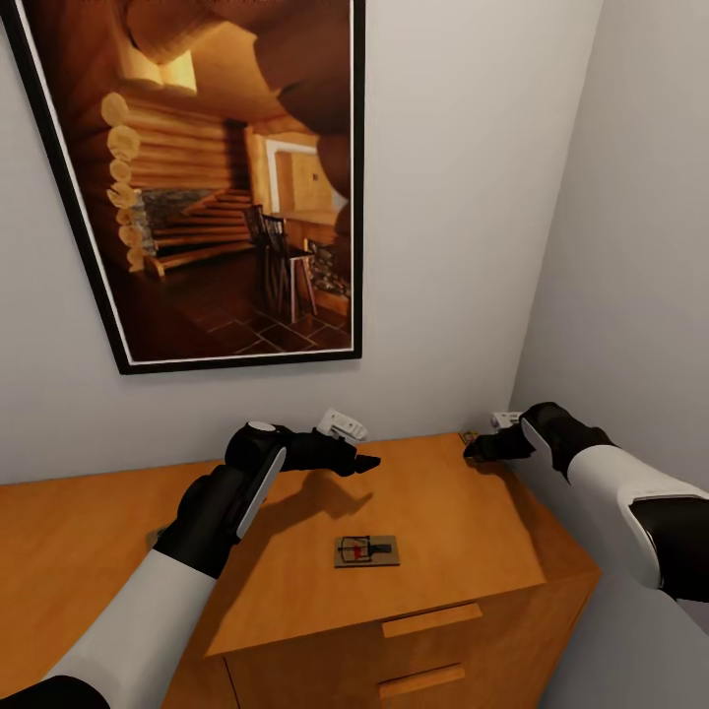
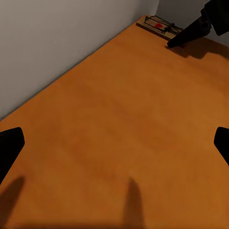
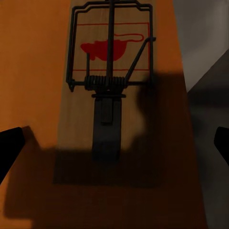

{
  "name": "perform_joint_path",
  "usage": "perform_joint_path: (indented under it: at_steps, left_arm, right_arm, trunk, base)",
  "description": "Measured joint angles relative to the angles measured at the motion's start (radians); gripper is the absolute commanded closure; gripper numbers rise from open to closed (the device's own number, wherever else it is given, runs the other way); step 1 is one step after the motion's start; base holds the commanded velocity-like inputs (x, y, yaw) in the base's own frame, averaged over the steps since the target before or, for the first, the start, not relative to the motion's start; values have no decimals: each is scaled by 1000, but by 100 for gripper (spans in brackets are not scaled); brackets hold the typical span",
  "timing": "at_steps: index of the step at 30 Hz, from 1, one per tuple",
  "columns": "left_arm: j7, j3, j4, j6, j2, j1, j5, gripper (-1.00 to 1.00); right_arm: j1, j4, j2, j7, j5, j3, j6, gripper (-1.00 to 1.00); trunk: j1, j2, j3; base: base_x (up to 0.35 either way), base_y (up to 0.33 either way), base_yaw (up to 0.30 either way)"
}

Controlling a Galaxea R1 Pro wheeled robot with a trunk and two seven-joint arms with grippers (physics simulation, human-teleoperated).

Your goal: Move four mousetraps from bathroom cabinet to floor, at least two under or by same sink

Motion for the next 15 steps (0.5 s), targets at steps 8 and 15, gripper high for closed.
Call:
perform_joint_path:
  at_steps: [8,15]
  left_arm:
    - [-1,0,0,-1,1,0,0,-100]
    - [-1,0,0,-1,1,0,0,-100]
  right_arm:
    - [0,0,0,0,0,0,0,-100]
    - [0,0,0,0,0,1,-1,-100]
  trunk:
    - [0,0,0]
    - [0,0,0]
  base:
    - [0,0,0]
    - [0,0,0]
